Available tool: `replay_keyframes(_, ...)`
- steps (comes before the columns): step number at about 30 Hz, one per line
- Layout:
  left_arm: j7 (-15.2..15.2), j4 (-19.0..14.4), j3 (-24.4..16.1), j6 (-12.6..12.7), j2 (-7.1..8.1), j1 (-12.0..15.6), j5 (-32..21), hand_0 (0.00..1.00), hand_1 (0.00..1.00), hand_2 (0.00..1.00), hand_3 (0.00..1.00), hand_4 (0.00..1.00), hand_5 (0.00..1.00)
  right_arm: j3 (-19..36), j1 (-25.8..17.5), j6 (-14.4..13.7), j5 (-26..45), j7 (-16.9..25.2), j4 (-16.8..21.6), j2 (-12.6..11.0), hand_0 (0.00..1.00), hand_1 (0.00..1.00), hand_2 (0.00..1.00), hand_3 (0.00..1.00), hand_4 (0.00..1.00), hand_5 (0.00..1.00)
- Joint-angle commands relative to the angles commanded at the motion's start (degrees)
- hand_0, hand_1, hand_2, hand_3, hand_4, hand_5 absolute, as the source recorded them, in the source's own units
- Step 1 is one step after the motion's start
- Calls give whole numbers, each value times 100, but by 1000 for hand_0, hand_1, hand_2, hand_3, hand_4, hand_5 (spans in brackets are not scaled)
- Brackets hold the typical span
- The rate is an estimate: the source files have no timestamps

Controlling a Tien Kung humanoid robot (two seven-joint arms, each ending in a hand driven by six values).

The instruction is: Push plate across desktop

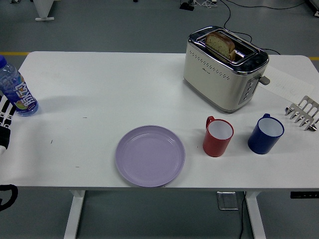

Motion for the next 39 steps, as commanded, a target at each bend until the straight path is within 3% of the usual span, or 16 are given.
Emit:
replay_keyframes(4, 270, 44, -58, -148, 54, 37, 147, 792, 807, 793, 790, 538, 998, -25, 16, 4, 42, 15, -5, -8, 590, 526, 608, 595, 370, 545)
replay_keyframes(8, 342, 39, -82, -178, 56, 17, 207, 794, 806, 790, 791, 543, 998, -29, 31, 12, 45, 14, -6, -6, 590, 526, 607, 595, 369, 546)
replay_keyframes(39, 437, 90, -102, -143, 23, -69, 357, 798, 804, 787, 786, 554, 998, -75, 80, 6, 132, 52, -13, -19, 590, 525, 607, 593, 367, 541)
